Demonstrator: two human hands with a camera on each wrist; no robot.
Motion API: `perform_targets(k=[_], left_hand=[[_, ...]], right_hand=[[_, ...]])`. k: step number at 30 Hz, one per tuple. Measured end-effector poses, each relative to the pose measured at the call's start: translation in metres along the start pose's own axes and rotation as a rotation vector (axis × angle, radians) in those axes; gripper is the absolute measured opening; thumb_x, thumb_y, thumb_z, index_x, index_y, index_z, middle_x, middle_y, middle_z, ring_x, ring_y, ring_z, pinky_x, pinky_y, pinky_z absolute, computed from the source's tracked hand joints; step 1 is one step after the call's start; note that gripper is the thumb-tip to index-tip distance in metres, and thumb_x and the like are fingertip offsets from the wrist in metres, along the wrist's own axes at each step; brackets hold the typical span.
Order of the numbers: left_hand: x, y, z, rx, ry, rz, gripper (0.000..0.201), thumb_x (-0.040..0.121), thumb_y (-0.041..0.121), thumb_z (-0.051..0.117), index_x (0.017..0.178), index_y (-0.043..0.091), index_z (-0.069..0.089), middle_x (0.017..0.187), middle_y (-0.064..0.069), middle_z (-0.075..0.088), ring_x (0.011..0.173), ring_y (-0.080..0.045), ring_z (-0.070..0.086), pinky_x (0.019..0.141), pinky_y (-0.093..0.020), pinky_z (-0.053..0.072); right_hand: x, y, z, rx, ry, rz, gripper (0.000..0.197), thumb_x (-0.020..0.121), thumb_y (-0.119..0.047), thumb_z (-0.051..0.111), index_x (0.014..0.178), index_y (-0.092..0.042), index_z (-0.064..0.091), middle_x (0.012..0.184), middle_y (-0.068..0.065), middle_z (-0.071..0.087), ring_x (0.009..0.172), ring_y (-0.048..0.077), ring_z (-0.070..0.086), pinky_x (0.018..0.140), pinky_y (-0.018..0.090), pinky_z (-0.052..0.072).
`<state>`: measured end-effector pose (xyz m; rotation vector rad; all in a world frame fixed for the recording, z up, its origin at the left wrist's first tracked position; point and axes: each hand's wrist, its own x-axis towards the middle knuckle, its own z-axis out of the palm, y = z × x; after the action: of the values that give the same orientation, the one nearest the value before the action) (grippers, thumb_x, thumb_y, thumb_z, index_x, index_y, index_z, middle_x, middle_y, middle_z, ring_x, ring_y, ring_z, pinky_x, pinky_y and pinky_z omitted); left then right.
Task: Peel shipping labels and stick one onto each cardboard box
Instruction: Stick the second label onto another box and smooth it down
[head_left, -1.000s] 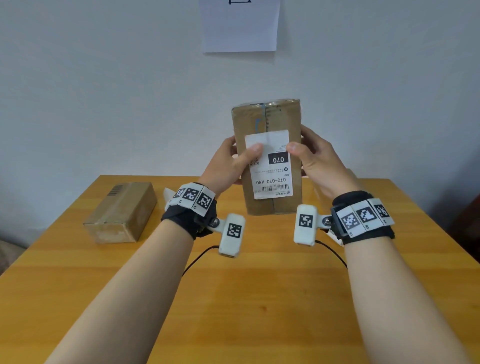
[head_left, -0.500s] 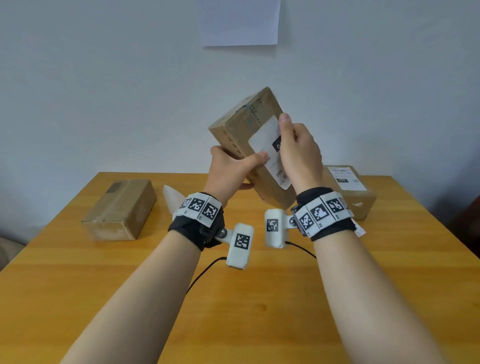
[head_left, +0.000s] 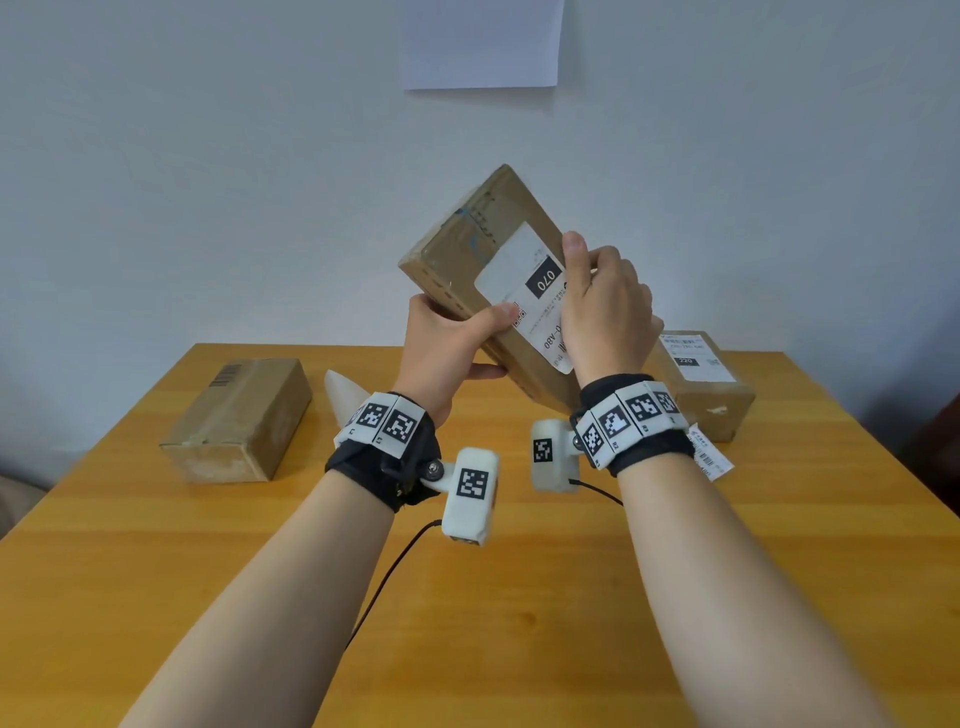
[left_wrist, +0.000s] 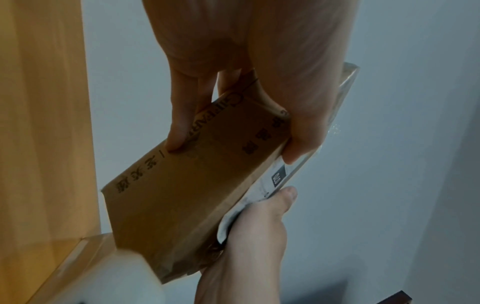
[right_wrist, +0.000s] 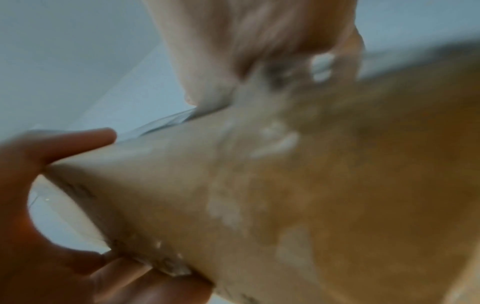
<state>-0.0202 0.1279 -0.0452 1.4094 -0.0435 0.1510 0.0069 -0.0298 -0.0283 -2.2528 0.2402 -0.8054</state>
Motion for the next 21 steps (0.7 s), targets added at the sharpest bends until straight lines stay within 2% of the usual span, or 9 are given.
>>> perform_targets(k=[5,9,11,17,19,21], left_hand=[[0.0,0.002,-0.006,0.009,0.015,0.026,0.074,0.067,0.031,0.092,0.125,0.015,0.048,0.126,-0.008,0.067,0.108,-0.027,0.076,0.071,-0.051,0.067],[0.0,0.004,-0.004,0.03,0.012,0.045,0.075,0.066,0.03,0.091,0.125,0.016,0.048,0.125,-0.007,0.067,0.106,-0.027,0.076,0.071,-0.05,0.067],[0.001,0.002,-0.003,0.031,0.012,0.04,0.075,0.066,0.03,0.092,0.125,0.016,0.048,0.126,-0.008,0.068,0.107,-0.028,0.076,0.071,-0.051,0.067],[0.001,-0.006,0.0,0.061,0.042,0.02,0.061,0.079,0.018,0.092,0.119,0.02,0.046,0.119,-0.001,0.062,0.106,-0.019,0.073,0.077,-0.052,0.067],[0.001,-0.009,0.0,0.043,0.045,0.014,0.064,0.08,0.018,0.092,0.123,0.018,0.044,0.122,0.0,0.059,0.108,-0.017,0.072,0.078,-0.05,0.067],[0.004,-0.011,-0.003,-0.021,0.057,0.005,0.068,0.083,0.018,0.09,0.129,0.017,0.04,0.127,-0.001,0.059,0.115,-0.02,0.071,0.08,-0.049,0.067]], right_hand=[[0.004,0.013,-0.004,-0.001,0.035,0.031,0.069,0.103,-0.071,0.017,0.116,-0.02,0.061,0.118,0.003,0.066,0.114,0.031,0.06,0.103,0.057,0.041],[0.007,0.021,-0.003,0.0,0.068,0.039,0.066,0.105,-0.068,0.016,0.109,-0.019,0.06,0.102,-0.003,0.061,0.104,0.028,0.063,0.099,0.059,0.047],[0.009,0.024,-0.003,-0.003,0.072,0.053,0.065,0.106,-0.066,0.016,0.109,-0.019,0.061,0.1,-0.005,0.058,0.103,0.028,0.063,0.099,0.059,0.047],[0.01,0.036,0.001,-0.044,0.058,0.086,0.066,0.107,-0.063,0.015,0.114,-0.017,0.061,0.112,0.005,0.068,0.106,0.03,0.065,0.097,0.056,0.05],[0.01,0.042,0.001,-0.001,0.026,0.141,0.067,0.109,-0.061,0.015,0.123,-0.014,0.061,0.119,0.007,0.067,0.112,0.032,0.063,0.098,0.052,0.05],[0.012,0.045,0.0,0.115,-0.063,0.26,0.071,0.108,-0.062,0.013,0.135,-0.014,0.057,0.131,0.009,0.064,0.119,0.032,0.061,0.101,0.047,0.049]])
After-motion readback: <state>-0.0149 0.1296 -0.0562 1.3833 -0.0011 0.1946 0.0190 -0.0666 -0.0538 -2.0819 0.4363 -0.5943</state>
